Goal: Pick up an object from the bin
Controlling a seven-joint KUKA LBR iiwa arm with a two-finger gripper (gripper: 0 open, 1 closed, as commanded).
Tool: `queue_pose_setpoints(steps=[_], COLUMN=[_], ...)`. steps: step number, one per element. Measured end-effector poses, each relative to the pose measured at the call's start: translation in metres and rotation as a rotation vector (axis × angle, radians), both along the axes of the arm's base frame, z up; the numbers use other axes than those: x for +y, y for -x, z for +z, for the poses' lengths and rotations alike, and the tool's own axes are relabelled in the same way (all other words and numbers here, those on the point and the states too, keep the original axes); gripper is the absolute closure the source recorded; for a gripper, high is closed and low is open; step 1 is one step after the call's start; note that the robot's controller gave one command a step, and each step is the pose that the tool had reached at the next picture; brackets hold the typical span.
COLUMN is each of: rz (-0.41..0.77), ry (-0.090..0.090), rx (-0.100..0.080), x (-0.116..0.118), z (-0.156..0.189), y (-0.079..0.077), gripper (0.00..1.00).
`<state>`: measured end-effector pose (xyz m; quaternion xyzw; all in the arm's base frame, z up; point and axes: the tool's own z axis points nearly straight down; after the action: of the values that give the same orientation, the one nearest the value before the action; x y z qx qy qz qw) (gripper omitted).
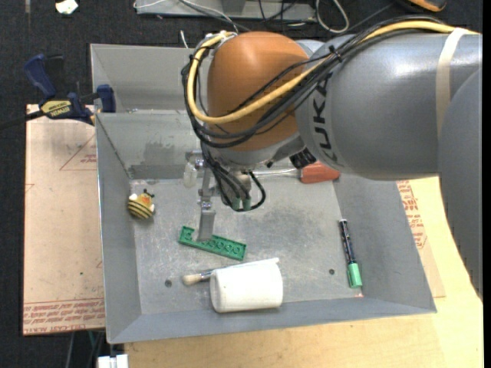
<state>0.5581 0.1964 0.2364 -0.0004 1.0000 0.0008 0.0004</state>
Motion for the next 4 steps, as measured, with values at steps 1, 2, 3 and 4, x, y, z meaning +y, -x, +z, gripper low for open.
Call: queue_pose_setpoints(steps=[1,2,3,4], rz=[0.024,0.145,-0.041,0.019], ry=[-0.002,-0.004,-0.002,-0.010], rx=[-0.002,-0.018,0.003,-0.031], x=[-0.036,-0.078,-0.093,-0.080], z=[-0.096,-0.075,-0.106,-0.165], y=[-0.006,-0.012,0.005,-0.010], gripper=[0.00,0.00,0.00,0.00])
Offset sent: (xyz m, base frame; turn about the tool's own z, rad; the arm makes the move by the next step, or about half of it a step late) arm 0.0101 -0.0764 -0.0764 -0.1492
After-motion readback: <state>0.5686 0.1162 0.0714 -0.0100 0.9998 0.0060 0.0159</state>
